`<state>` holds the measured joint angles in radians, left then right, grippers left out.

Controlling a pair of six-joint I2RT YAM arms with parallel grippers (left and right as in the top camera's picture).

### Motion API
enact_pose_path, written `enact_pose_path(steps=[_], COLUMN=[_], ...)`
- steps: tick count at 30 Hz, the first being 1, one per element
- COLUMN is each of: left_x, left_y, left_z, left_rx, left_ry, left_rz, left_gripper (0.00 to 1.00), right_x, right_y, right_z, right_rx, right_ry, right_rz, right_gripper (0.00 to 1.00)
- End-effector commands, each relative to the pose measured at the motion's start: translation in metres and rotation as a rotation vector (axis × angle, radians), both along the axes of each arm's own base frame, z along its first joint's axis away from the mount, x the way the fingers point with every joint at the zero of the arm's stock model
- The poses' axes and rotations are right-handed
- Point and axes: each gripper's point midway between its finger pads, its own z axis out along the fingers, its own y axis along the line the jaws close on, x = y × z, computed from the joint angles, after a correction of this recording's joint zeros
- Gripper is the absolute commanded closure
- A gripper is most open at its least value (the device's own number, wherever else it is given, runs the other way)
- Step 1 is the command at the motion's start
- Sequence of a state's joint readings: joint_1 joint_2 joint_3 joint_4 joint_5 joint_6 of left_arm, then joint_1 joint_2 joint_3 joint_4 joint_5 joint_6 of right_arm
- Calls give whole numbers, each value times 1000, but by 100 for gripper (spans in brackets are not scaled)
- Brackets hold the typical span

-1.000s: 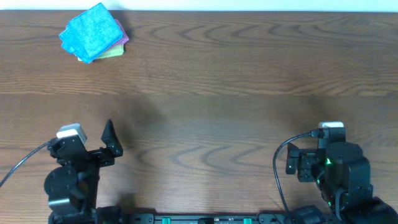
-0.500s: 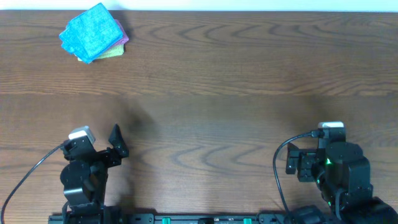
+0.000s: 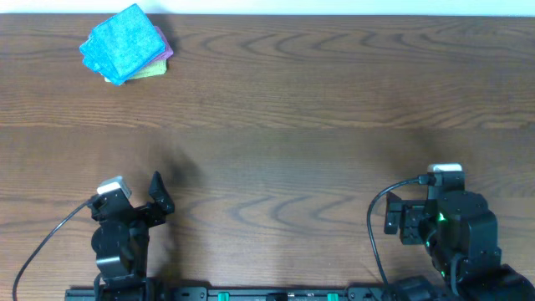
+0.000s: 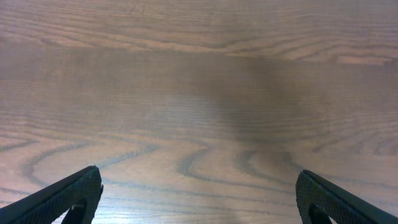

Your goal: Fold the cloth

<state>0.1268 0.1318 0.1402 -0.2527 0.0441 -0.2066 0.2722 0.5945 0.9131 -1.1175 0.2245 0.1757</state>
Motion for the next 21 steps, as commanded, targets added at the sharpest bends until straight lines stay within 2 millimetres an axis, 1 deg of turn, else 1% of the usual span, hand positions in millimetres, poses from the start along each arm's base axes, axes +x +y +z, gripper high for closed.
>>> enact_pose_path(steps=[1, 4, 8, 13, 18, 21], left_x=[0, -1, -3, -3, -5, -6], left_y=[4, 7, 16, 19, 27, 30], left_z=[-9, -16, -15, -15, -14, -14], left_rx=[10, 16, 50, 122, 207, 218], left_ry=[-10, -11, -9, 4, 21, 24], left_rz=[23, 41, 87, 74, 83, 91], left_gripper=[4, 5, 5, 5, 5, 5], right_x=[0, 0, 0, 0, 0, 0], right_y=[-1, -1, -1, -1, -1, -1], right_z=[1, 1, 1, 1, 1, 1], right_rx=[6, 6, 6, 6, 6, 6], right_ry=[-5, -5, -5, -5, -5, -5], right_rz=[-12, -12, -12, -12, -12, -12], right_gripper=[1, 1, 1, 1, 1, 1])
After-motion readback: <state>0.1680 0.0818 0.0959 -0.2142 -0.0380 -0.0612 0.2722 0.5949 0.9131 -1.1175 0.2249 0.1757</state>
